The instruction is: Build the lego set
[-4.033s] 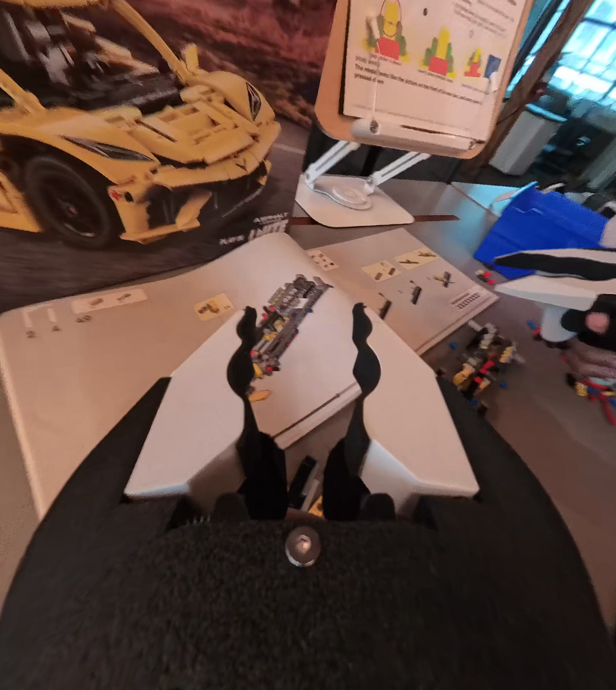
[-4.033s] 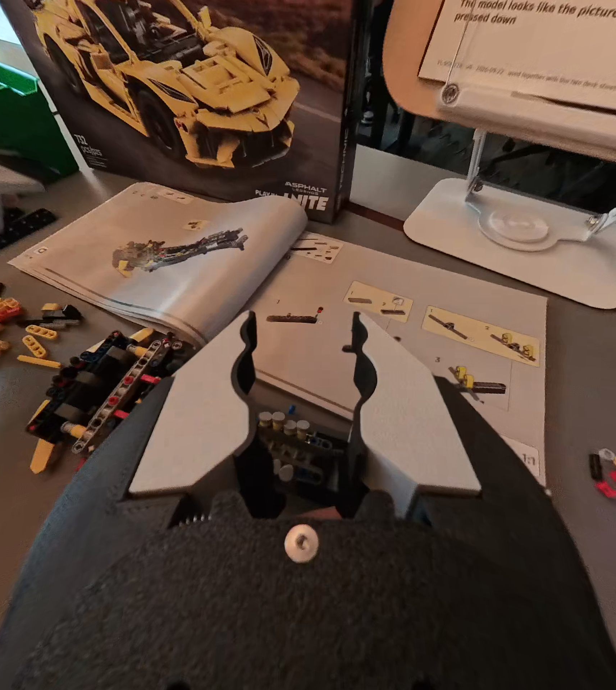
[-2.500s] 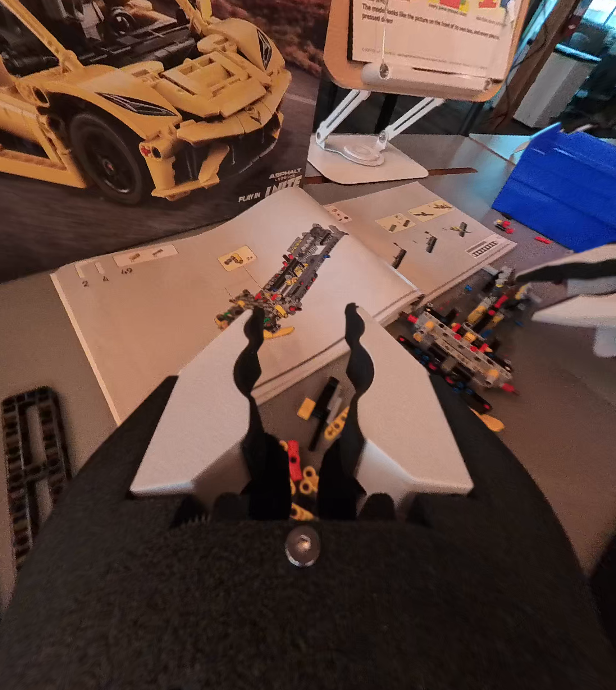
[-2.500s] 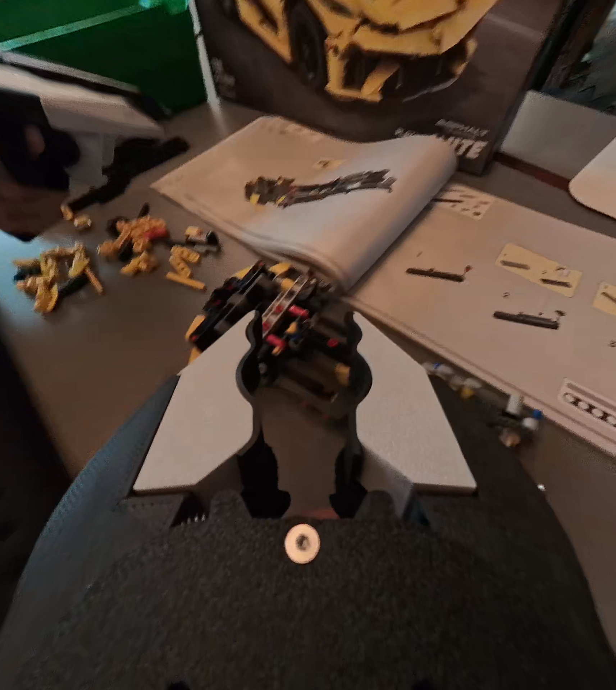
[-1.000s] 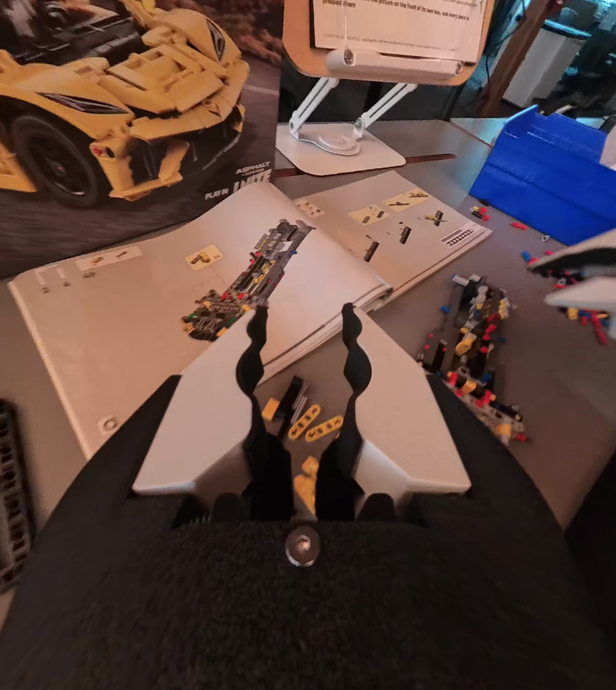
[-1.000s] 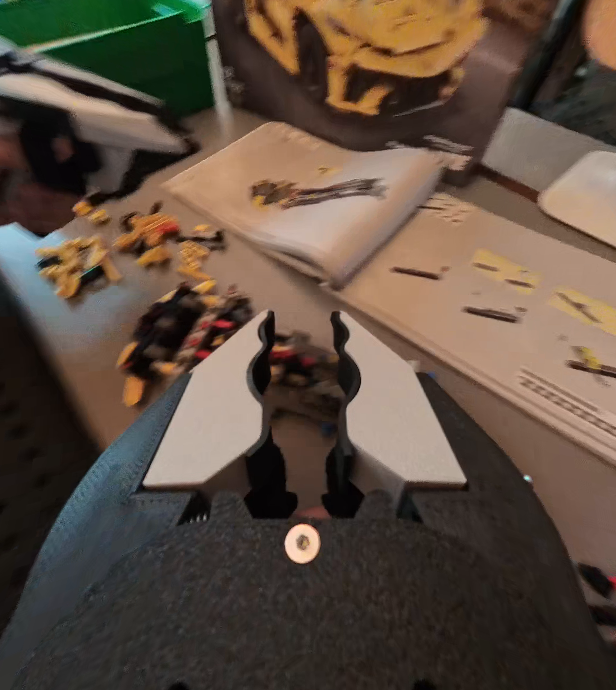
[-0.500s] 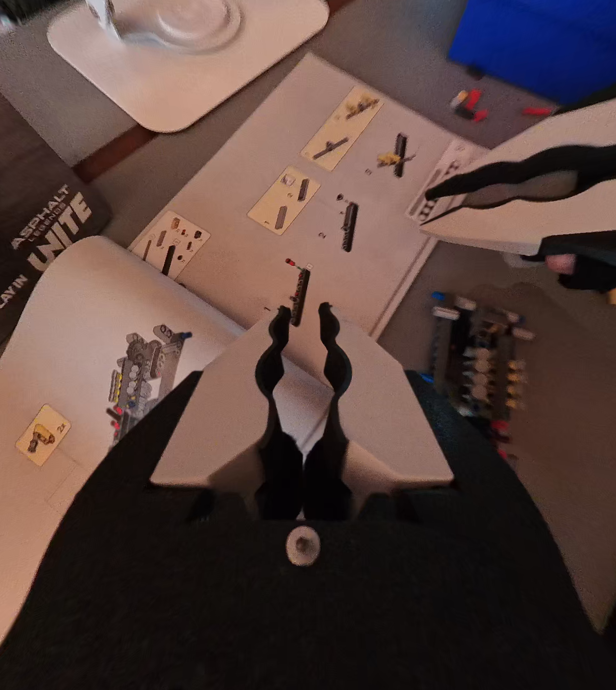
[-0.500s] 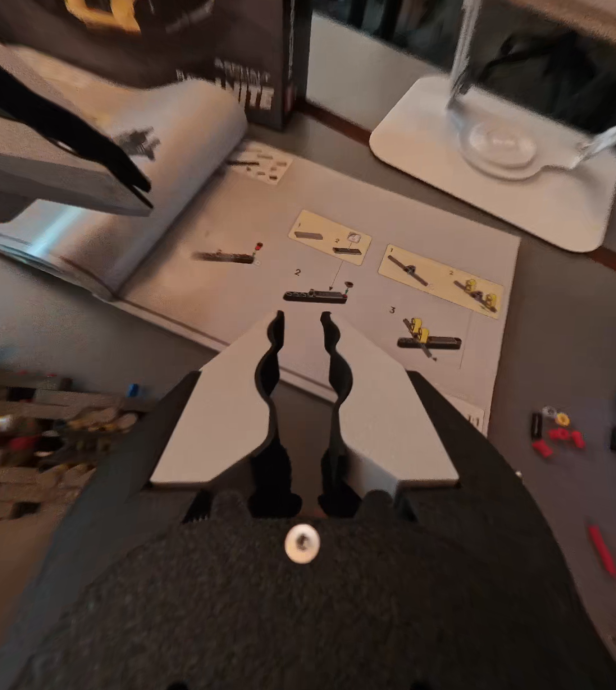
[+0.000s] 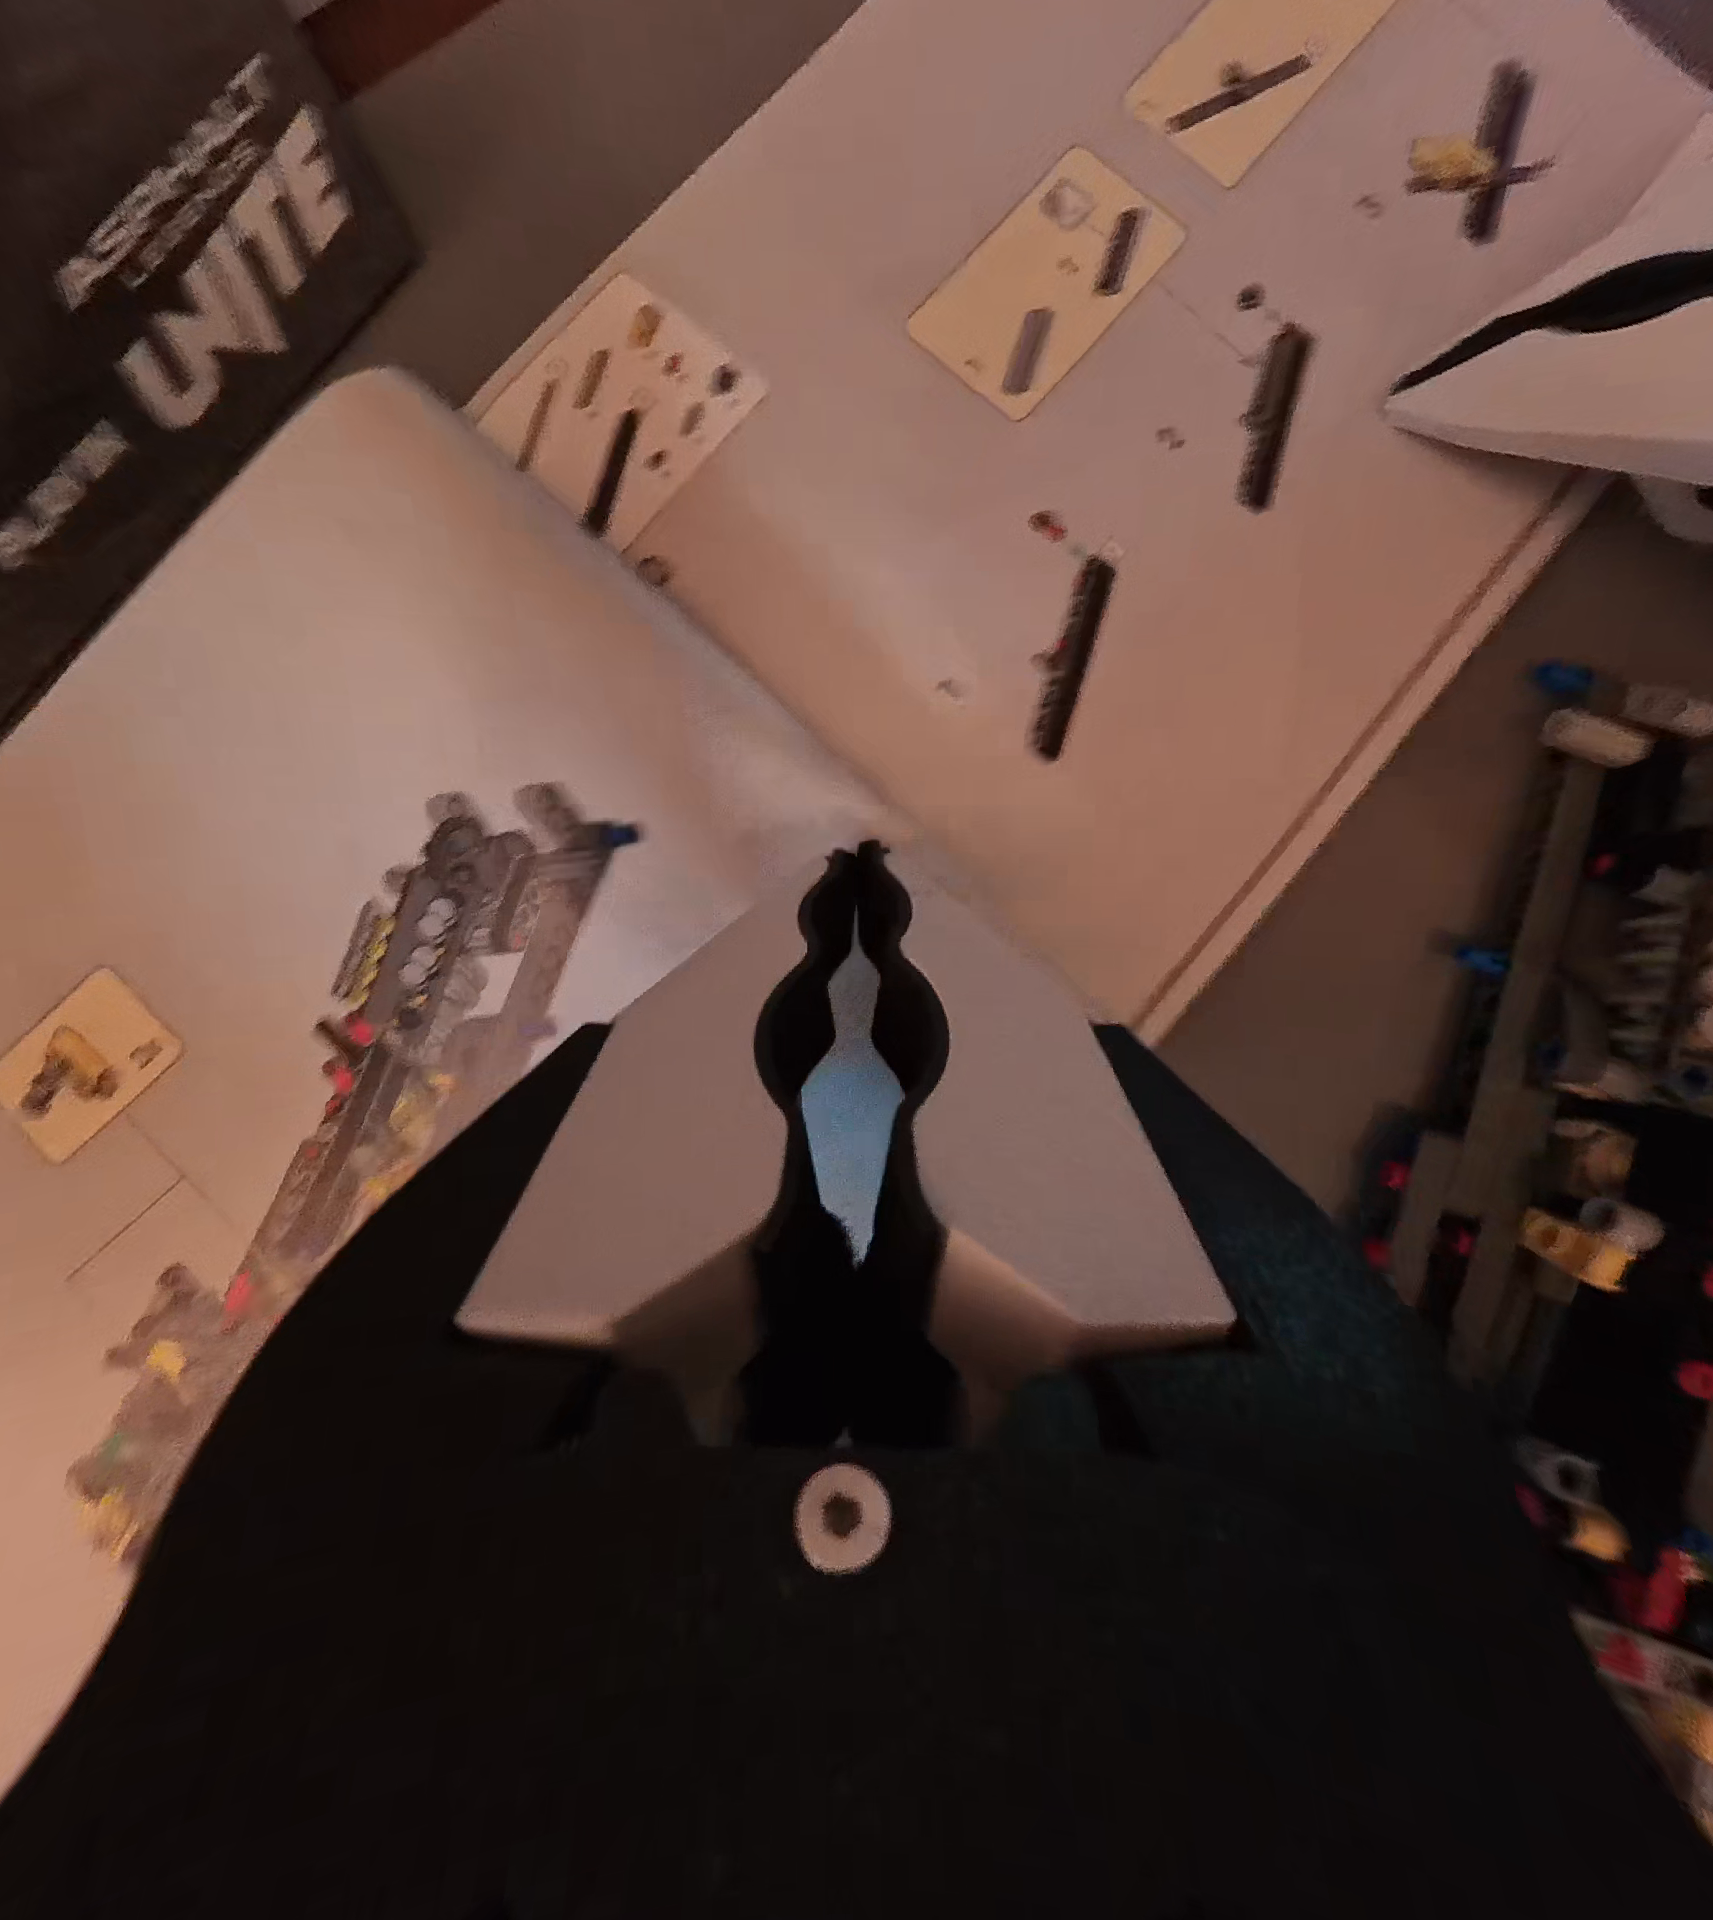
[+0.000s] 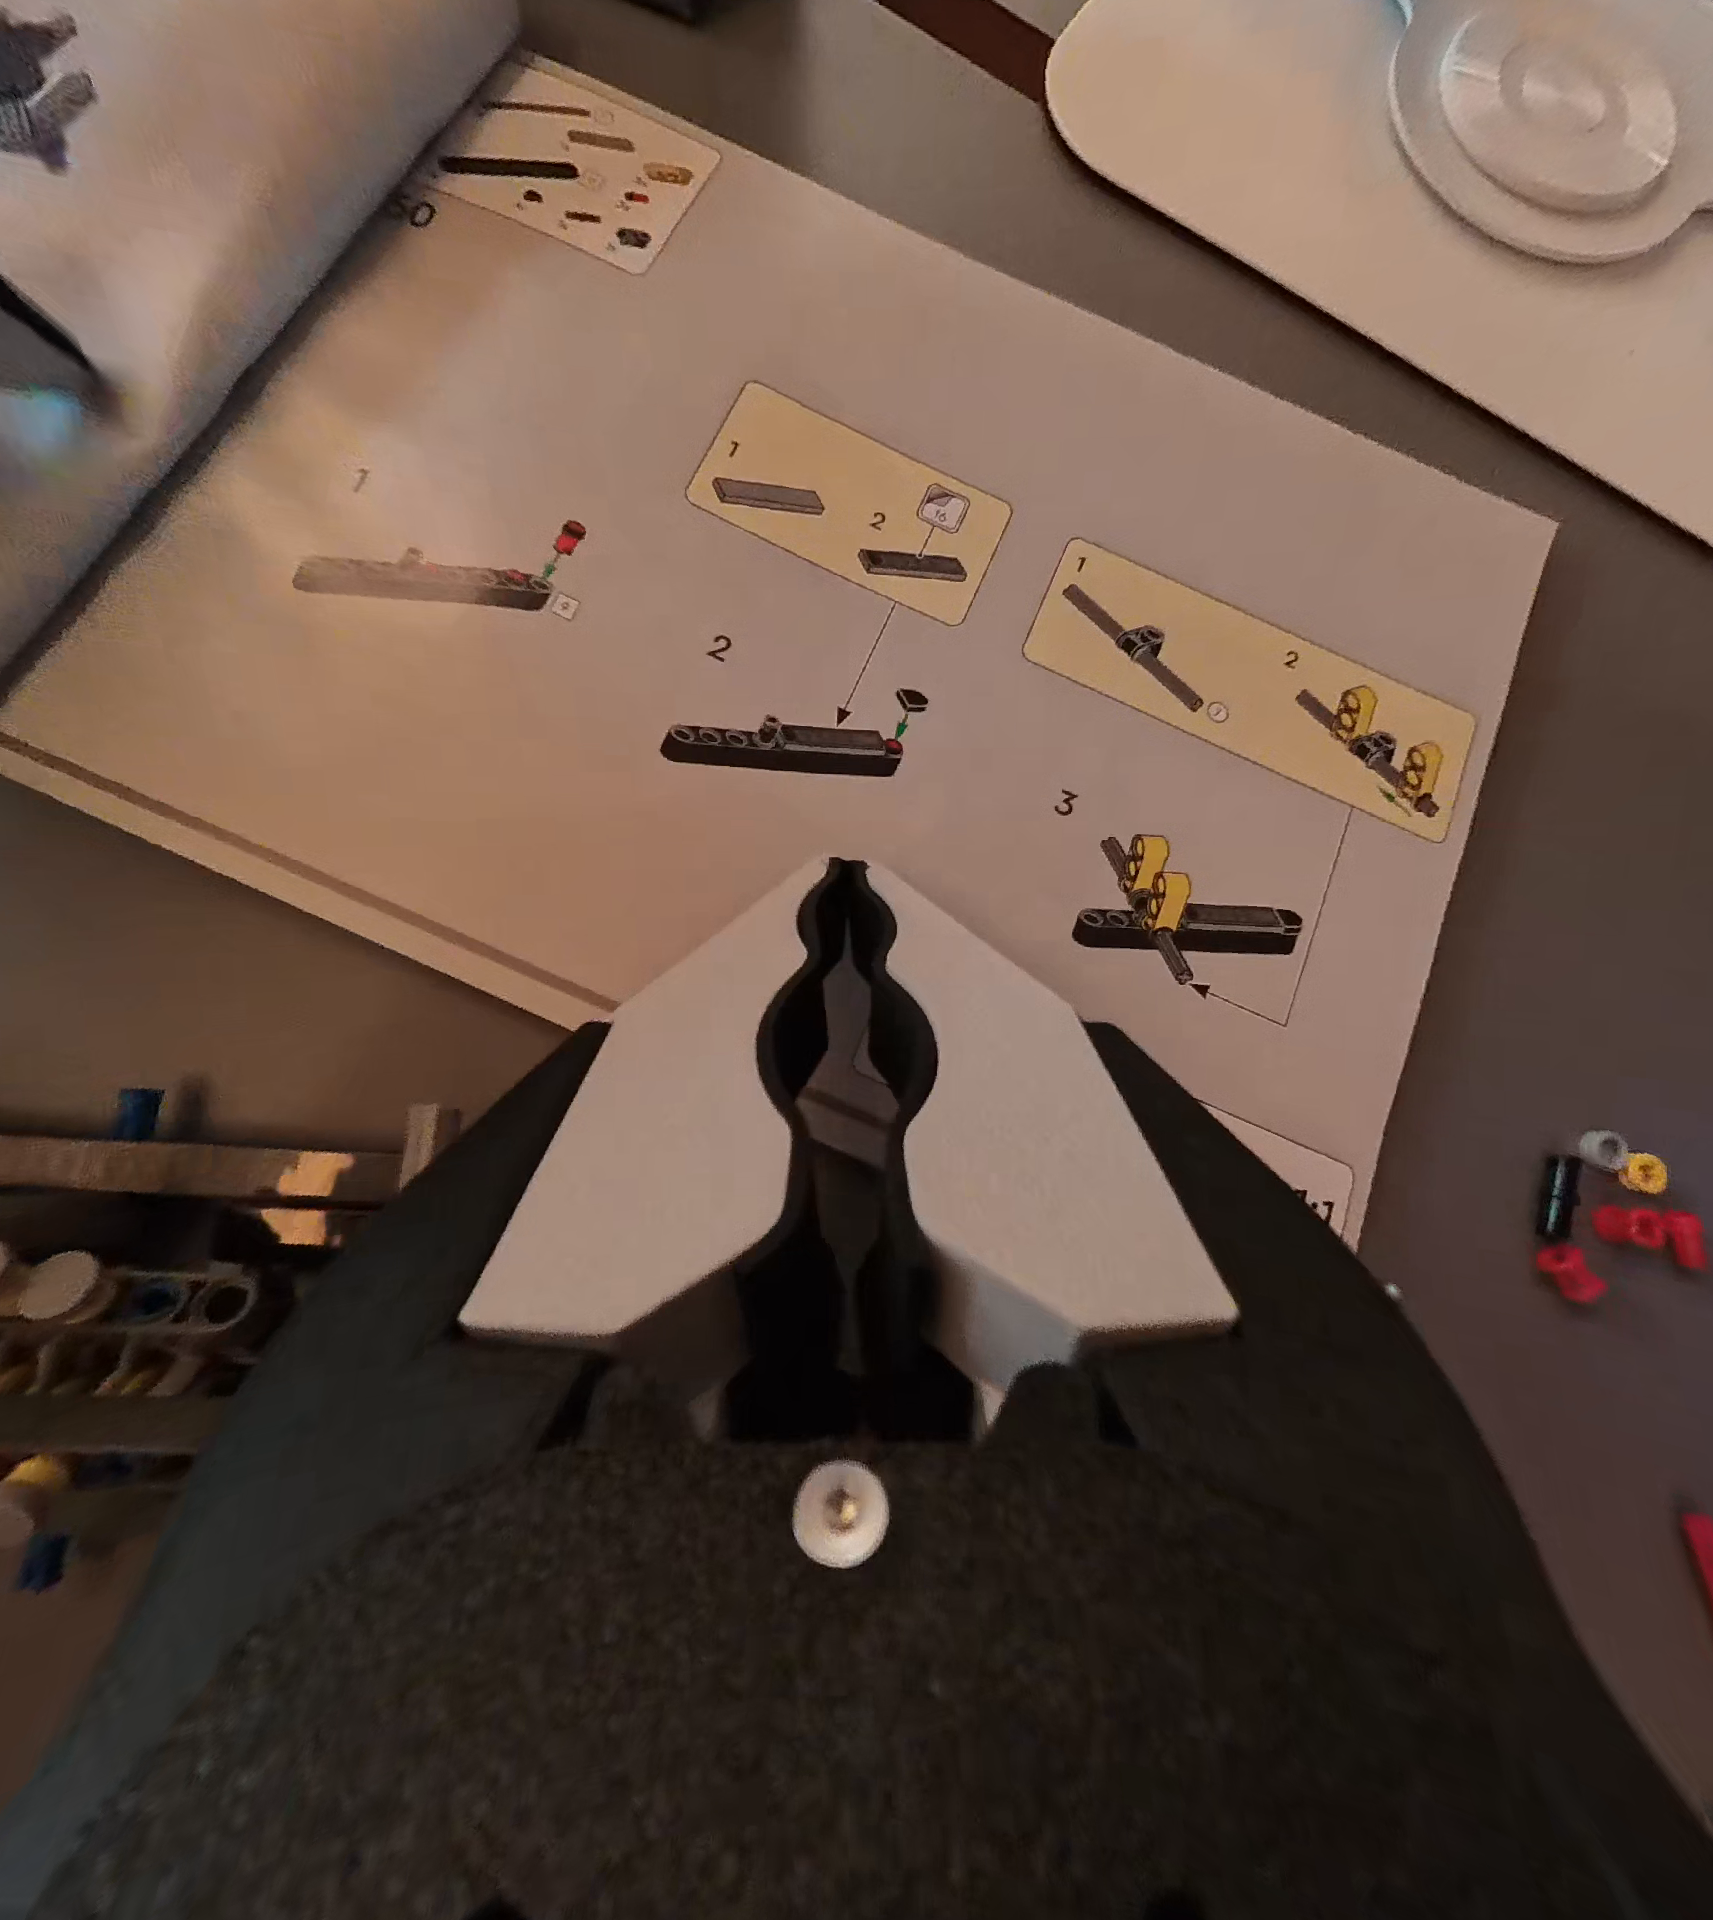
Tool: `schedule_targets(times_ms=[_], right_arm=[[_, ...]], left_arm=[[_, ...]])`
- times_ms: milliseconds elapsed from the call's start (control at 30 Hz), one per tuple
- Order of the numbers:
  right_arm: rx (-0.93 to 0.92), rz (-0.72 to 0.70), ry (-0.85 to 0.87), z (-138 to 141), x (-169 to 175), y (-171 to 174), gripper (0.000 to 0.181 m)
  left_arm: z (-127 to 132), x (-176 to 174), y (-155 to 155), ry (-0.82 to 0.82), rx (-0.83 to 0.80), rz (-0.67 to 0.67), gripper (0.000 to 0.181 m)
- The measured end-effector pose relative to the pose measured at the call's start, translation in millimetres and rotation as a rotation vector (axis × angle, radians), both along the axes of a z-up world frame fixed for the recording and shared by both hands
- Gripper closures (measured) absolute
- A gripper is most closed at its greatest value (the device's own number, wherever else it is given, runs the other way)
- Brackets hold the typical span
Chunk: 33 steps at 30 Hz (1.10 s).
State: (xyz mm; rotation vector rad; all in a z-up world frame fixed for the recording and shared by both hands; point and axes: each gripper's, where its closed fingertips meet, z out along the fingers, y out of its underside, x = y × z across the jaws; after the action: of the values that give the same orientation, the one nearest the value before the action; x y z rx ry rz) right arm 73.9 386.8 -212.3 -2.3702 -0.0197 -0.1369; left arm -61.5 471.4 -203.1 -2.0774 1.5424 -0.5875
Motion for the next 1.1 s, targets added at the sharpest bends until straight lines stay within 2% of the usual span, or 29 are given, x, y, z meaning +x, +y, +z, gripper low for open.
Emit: schedule_targets(times_ms=[67, 133, 200, 600, 700, 767, 867, 933, 1000, 1100], right_arm=[[0.003, -0.008, -0.007, 0, 0, -1, 0.181], [0.013, -0.013, 0.007, 0, -1, -2, 0.181], [0.012, -0.012, 0.004, 0, -1, -3, 0.181], [-0.004, 0.02, 0.014, 2, 0, -6, 0.181], [0.071, 0.038, -0.026, 35, 2, -13, 0.154], [0.14, 0.081, 0.067, 54, -15, -32, 0.152], [0.161, 0.141, 0.305, 51, -55, -67, 0.134], [0.146, 0.149, 0.296, 37, -68, -81, 0.126], [0.138, 0.184, 0.224, 25, -76, -86, 0.124], [0.098, 0.198, 0.219, 13, -84, -86, 0.125]], left_arm=[[-7, -15, 19, 0.038, 0.043, 0.045, 0.181], [-12, -20, 23, 0.006, -0.022, 0.063, 0.181], [-13, -27, 31, 0.023, -0.016, 0.079, 0.181], [-12, -26, 32, 0.039, 0.012, 0.037, 0.181], [1, -28, 30, 0.049, 0.047, 0.038, 0.175], [18, -35, 16, 0.016, 0.055, 0.022, 0.163], [38, -66, -32, -0.037, 0.012, -0.073, 0.147], [44, -90, -85, -0.098, -0.073, -0.195, 0.123], [40, -110, -131, -0.116, -0.124, -0.284, 0.105], [22, -115, -168, -0.09, -0.115, -0.32, 0.094]])
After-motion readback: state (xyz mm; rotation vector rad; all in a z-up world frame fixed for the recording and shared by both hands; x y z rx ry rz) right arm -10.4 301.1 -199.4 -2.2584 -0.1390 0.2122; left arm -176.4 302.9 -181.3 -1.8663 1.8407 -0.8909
